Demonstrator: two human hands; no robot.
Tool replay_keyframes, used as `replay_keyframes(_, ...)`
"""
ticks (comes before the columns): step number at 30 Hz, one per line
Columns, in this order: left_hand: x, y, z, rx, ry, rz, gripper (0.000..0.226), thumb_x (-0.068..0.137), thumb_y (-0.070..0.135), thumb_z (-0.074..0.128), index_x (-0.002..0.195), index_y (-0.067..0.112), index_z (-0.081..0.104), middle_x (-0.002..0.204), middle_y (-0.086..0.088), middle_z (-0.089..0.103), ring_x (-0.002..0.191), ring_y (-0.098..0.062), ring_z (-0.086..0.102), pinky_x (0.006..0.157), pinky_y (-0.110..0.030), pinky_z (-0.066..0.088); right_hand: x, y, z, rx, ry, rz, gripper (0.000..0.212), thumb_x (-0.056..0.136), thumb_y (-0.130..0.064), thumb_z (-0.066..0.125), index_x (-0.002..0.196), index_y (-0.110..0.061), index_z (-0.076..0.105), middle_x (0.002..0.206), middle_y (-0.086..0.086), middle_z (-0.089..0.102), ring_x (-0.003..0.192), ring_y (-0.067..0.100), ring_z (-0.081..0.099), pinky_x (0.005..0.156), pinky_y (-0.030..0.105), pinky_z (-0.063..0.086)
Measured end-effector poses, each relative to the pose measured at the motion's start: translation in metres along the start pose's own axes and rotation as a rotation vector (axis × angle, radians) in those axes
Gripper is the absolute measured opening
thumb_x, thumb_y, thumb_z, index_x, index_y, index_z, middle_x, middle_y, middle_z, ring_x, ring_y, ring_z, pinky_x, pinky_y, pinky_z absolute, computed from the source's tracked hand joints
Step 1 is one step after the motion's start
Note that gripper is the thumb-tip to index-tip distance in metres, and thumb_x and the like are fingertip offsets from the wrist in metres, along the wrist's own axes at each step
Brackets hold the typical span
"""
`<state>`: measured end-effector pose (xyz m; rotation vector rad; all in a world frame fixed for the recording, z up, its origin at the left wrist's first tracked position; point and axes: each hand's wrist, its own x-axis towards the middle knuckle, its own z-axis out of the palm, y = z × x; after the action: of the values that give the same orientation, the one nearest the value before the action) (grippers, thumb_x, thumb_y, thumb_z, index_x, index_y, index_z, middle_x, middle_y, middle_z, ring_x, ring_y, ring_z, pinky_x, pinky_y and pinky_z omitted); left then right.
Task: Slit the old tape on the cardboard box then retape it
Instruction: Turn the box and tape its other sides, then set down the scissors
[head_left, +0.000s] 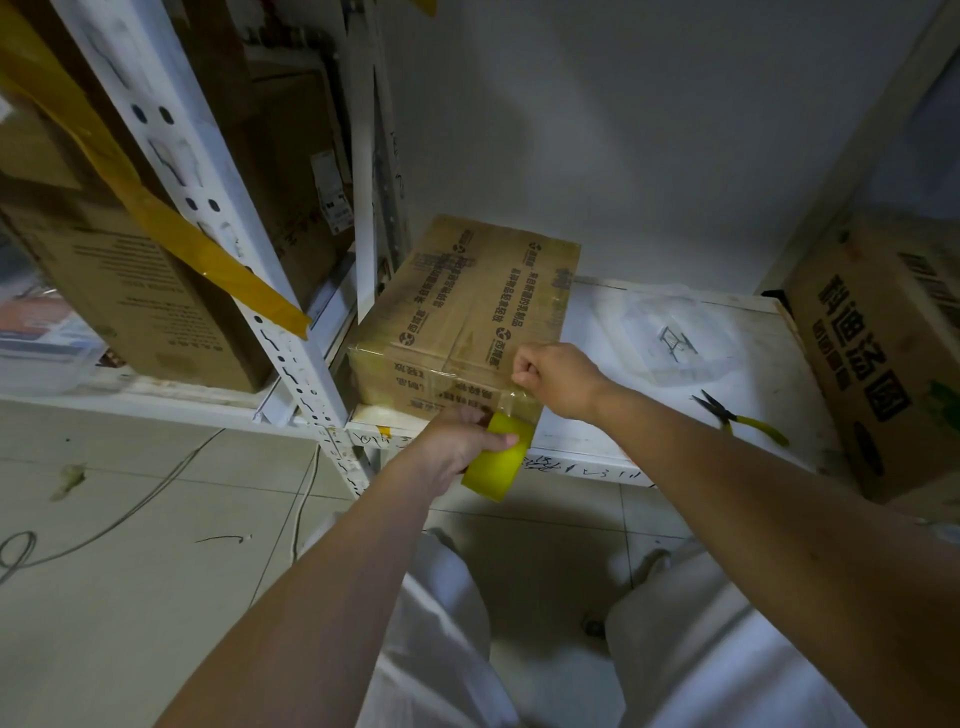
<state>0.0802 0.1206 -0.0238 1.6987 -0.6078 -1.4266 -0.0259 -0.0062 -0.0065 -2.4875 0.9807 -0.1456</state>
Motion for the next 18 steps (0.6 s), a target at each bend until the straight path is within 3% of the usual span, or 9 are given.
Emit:
replay_keyframes(5,0.005,-0.004,0.004,0.046,0.072,-0.014,0.021,0.084,0.006,0.070,0.104,0.005,0.064,0.085,-0.005,0.067,0.075,-0.017,0.064,0.059,-0.021,0.052,0.007,-0.002,-0.009,-0.022,-0.124,0.008,0.015,0.094,-0.012,0.048,0.081,-0.018,0.052,0.090,-0.002,0.056,0.083,0.014,0.049,0.069,0.024,0.036)
replay_keyframes(8,0.011,-0.007,0.012,0.044,0.146,-0.055,0.037,0.081,0.007,0.073,0.116,0.001,0.061,0.109,-0.015,0.068,0.100,-0.029,0.066,0.080,-0.033,0.054,0.006,0.000,-0.009,-0.008,-0.141,0.017,0.010,0.095,-0.017,0.052,0.085,-0.020,0.053,0.091,-0.004,0.054,0.085,0.013,0.049,0.068,0.023,0.037)
replay_keyframes(12,0.023,-0.006,0.016,0.085,0.133,-0.086,0.045,0.077,0.012,0.077,0.119,0.006,0.061,0.110,-0.014,0.068,0.102,-0.031,0.066,0.092,-0.046,0.053,0.004,0.001,-0.009,0.002,-0.142,0.021,0.006,0.092,-0.020,0.060,0.089,-0.020,0.055,0.095,-0.003,0.054,0.090,0.015,0.052,0.079,0.028,0.046)
replay_keyframes(18,0.025,-0.017,0.029,0.095,0.263,-0.079,0.010,0.081,0.013,0.070,0.090,0.015,0.068,0.098,-0.008,0.070,0.099,-0.027,0.064,0.097,-0.042,0.050,0.003,0.002,-0.008,-0.009,-0.144,0.008,0.017,0.086,-0.024,0.068,0.091,-0.019,0.053,0.098,-0.001,0.053,0.091,0.017,0.052,0.079,0.030,0.046)
